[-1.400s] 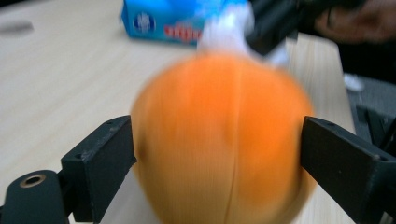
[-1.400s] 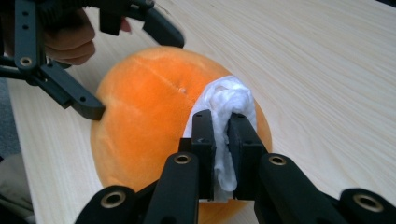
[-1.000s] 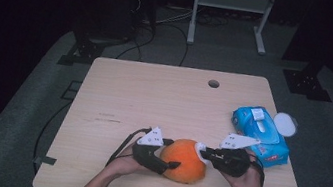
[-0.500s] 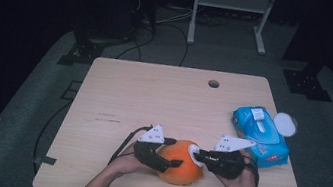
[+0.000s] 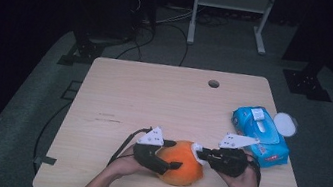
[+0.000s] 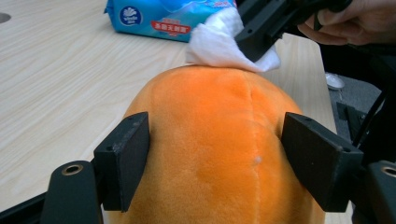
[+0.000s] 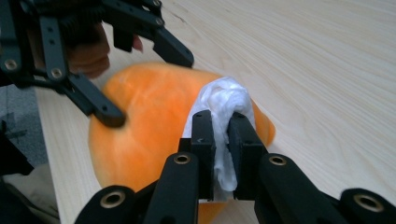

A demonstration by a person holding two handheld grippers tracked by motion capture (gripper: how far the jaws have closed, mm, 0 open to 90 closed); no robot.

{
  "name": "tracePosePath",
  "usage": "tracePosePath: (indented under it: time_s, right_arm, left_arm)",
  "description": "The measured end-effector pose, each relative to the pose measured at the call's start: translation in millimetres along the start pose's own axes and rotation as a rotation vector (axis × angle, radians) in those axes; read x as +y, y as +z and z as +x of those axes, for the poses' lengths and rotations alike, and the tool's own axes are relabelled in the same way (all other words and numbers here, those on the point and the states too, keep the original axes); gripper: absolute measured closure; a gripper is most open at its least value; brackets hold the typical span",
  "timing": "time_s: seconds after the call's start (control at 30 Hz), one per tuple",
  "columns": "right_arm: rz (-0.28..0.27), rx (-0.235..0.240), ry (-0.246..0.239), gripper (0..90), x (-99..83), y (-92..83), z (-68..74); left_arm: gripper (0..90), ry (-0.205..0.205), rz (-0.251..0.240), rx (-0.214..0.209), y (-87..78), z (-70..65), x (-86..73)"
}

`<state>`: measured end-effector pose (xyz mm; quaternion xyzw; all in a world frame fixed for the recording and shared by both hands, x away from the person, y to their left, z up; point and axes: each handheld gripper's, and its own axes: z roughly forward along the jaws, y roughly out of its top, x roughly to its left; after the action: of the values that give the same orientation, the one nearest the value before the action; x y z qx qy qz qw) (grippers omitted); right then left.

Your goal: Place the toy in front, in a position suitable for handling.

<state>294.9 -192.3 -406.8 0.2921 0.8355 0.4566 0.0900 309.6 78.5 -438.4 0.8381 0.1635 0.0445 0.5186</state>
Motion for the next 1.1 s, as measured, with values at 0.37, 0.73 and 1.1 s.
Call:
tracePosePath:
  time_s: [0.37,0.73,1.1]
  right_arm:
    - [0.060,-0.015,0.056,81.1,-11.1,4.6,-15.0]
    - [0.006,0.015,0.005,81.0,3.5,3.3,1.8]
    - [0.015,0.029,0.018,81.0,-2.1,2.6,-3.8]
  left_arm:
    - [24.7,0.000,0.001,0.002,-1.4,-0.2,-0.9]
    - [21.4,0.044,0.018,0.004,3.7,-11.4,5.2]
    - [21.9,-0.077,0.074,0.012,4.7,1.0,4.6]
